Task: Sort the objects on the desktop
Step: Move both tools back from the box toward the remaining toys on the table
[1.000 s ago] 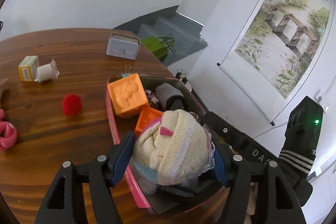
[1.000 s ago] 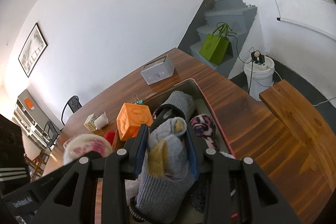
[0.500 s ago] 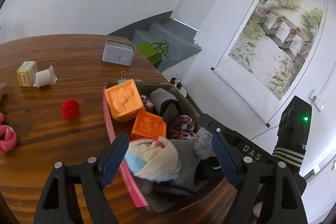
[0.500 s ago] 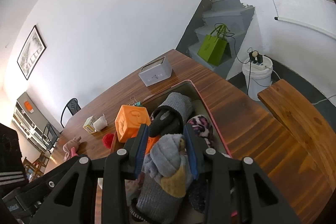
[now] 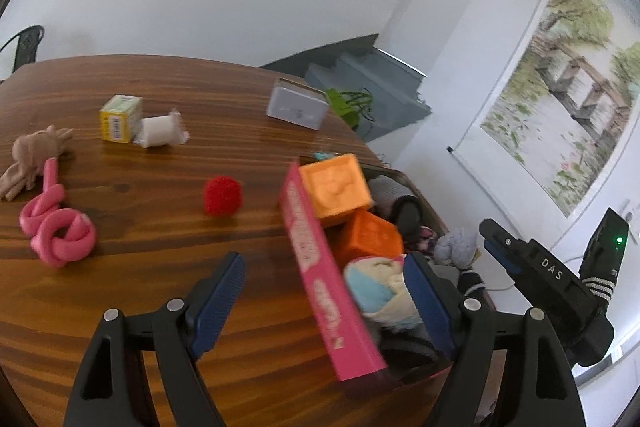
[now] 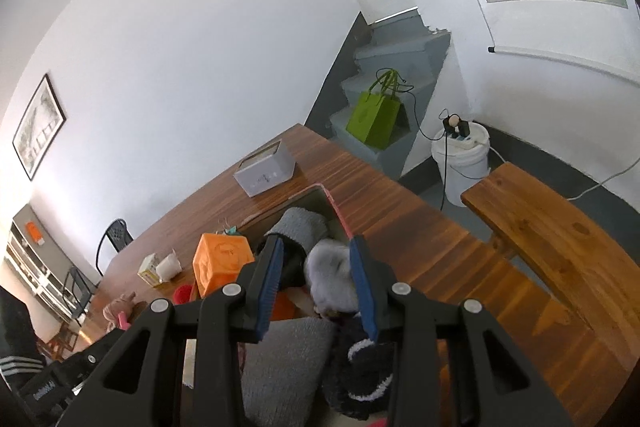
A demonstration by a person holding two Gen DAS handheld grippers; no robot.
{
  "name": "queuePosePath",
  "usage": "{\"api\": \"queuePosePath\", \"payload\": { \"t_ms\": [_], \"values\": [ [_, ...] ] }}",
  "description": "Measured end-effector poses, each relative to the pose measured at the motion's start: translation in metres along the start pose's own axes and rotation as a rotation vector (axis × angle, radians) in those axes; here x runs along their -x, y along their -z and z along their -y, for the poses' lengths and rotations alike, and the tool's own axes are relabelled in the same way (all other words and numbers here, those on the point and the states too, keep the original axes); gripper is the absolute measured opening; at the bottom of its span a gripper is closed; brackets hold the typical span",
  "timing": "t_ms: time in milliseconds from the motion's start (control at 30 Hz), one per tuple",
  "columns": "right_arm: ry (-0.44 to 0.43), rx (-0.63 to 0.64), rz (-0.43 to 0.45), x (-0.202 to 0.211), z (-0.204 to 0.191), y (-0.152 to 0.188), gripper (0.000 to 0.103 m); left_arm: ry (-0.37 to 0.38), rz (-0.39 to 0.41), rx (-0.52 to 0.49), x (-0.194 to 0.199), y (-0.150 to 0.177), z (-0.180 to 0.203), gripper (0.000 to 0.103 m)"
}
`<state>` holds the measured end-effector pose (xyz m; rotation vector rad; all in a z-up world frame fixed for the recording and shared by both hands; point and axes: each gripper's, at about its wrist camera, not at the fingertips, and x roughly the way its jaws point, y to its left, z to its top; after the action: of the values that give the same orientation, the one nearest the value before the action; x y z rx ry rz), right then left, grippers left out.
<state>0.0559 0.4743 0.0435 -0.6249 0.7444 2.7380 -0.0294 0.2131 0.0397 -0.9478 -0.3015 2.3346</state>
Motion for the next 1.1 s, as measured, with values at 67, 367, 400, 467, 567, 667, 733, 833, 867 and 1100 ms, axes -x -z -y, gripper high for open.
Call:
{"api": "queuePosePath", "payload": {
  "t_ms": [67, 367, 400, 467, 567, 667, 733, 833, 867, 1100],
  "values": [
    [0.008, 0.02, -0.005, -0.002, -0.004, 0.002, 0.038, -0.038, 0.022, -0.007, 0.007, 0.001, -0.007, 0.083],
    [0.081, 0.099, 0.022, -0.003, -0.019, 0.01, 0.039, -0.182, 0.092, 0.032, 0.039, 0.003, -0.056, 0.083],
    [0.09, 0.107, 0.026, -0.003, -0.021, 0.01, 0.039, -0.193, 0.096, 0.047, 0.043, 0.003, -0.064, 0.083],
    [0.106, 0.122, 0.034, -0.002, -0.025, 0.012, 0.041, -0.233, 0.111, 0.075, 0.051, 0.004, -0.081, 0.083],
    [0.125, 0.135, 0.049, -0.001, -0.03, 0.014, 0.049, -0.284, 0.13, 0.113, 0.063, 0.006, -0.105, 0.086],
    [0.128, 0.133, 0.066, 0.004, -0.038, 0.017, 0.053, -0.351, 0.17, 0.184, 0.079, 0.009, -0.137, 0.101],
    [0.113, 0.134, 0.071, 0.007, -0.047, 0.019, 0.057, -0.383, 0.199, 0.227, 0.088, 0.012, -0.153, 0.101],
    [0.074, 0.169, 0.073, 0.011, -0.069, 0.024, 0.061, -0.411, 0.203, 0.274, 0.098, 0.014, -0.178, 0.101],
    [0.059, 0.189, 0.071, 0.011, -0.078, 0.026, 0.062, -0.42, 0.205, 0.29, 0.102, 0.014, -0.186, 0.101],
    [-0.082, 0.276, -0.02, -0.003, -0.137, 0.038, 0.066, -0.453, 0.214, 0.327, 0.12, 0.018, -0.214, 0.101]
  ]
}}
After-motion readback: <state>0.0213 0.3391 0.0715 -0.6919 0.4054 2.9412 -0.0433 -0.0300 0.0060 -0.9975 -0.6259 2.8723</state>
